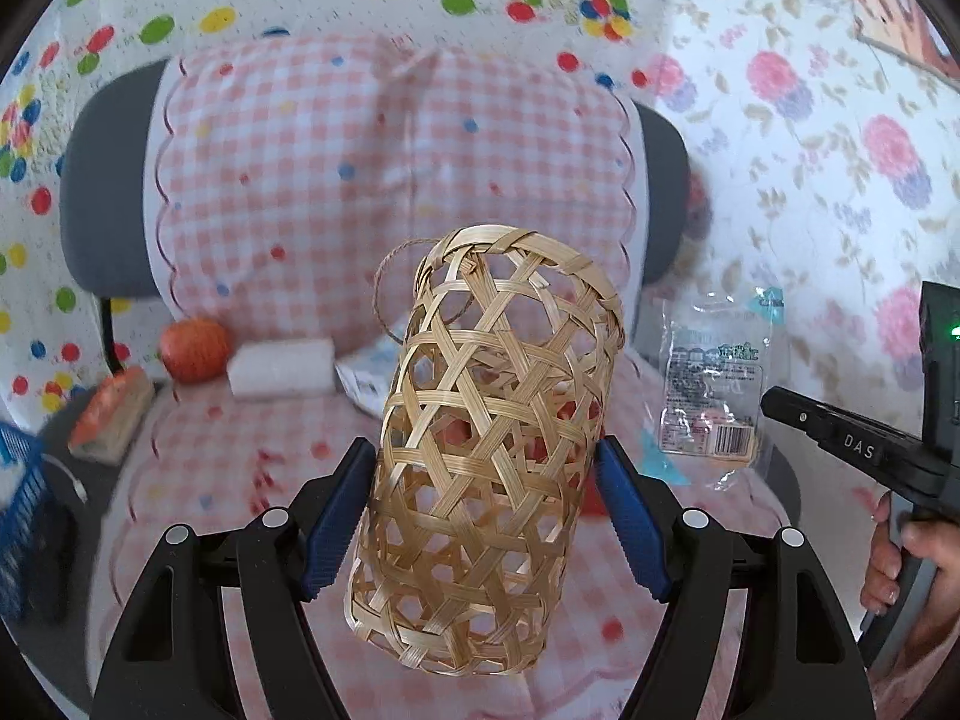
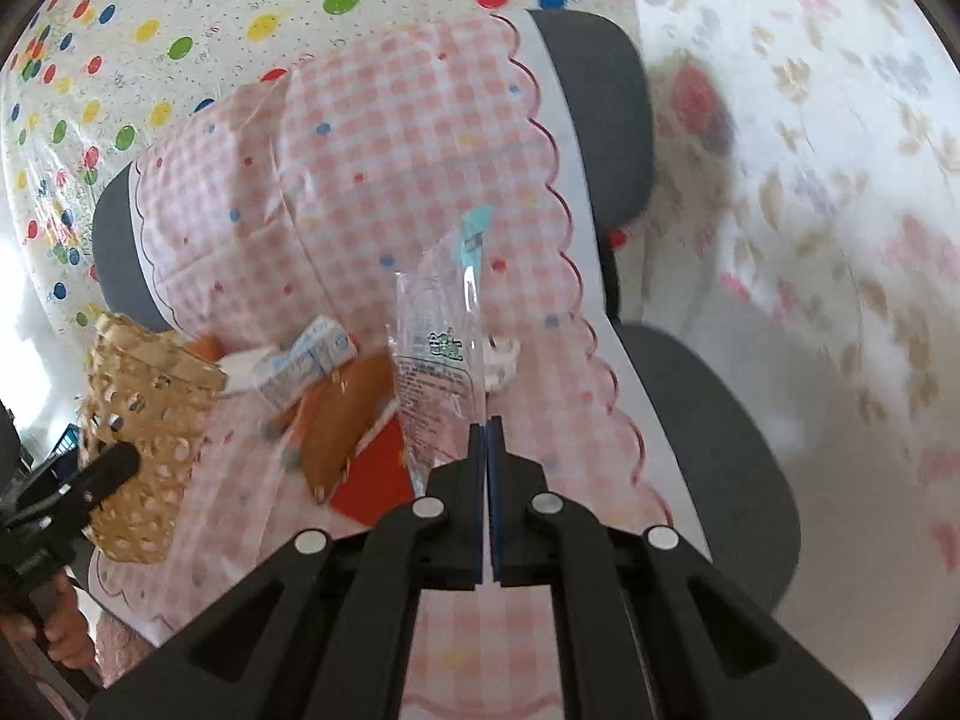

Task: Collect trash
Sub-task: 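Carry the bamboo tube and clear candy wrapper over the pink bin with both grippers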

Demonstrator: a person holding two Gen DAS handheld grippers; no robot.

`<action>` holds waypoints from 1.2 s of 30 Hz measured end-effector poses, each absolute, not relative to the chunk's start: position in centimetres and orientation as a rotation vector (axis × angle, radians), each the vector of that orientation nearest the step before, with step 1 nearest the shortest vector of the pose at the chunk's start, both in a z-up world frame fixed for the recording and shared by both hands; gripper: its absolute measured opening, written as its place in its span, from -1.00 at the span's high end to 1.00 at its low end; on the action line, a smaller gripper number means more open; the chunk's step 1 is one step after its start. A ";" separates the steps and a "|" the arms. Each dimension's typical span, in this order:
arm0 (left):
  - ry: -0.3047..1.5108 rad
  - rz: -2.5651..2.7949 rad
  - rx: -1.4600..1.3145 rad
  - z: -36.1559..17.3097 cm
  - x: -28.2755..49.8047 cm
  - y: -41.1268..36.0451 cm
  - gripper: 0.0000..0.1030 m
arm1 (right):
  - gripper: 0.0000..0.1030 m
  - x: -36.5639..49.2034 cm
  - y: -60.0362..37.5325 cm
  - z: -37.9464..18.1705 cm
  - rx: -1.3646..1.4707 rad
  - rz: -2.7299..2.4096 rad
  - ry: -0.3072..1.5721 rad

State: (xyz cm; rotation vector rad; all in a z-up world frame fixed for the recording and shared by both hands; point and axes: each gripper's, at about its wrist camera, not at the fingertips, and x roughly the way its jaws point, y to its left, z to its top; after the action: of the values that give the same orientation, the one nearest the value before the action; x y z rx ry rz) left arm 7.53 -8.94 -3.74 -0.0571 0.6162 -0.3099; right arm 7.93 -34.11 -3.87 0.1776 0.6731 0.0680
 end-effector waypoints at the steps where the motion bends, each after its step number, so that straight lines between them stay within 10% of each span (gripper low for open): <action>1: 0.621 -0.316 -0.057 -4.2 6.9 -9.2 -0.44 | 0.98 7.2 -34.1 -4.2 0.173 0.047 0.671; 36: 0.685 -0.887 0.077 -11.3 -8.4 -29.9 -0.45 | 0.97 -20.5 -44.8 -10.7 0.183 -0.506 0.710</action>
State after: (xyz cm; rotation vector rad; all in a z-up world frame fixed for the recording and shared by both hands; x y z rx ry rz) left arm -8.40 -29.87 -11.26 0.0771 0.6845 -0.8867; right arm -20.52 -44.85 -10.69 0.1833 0.7098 -0.5059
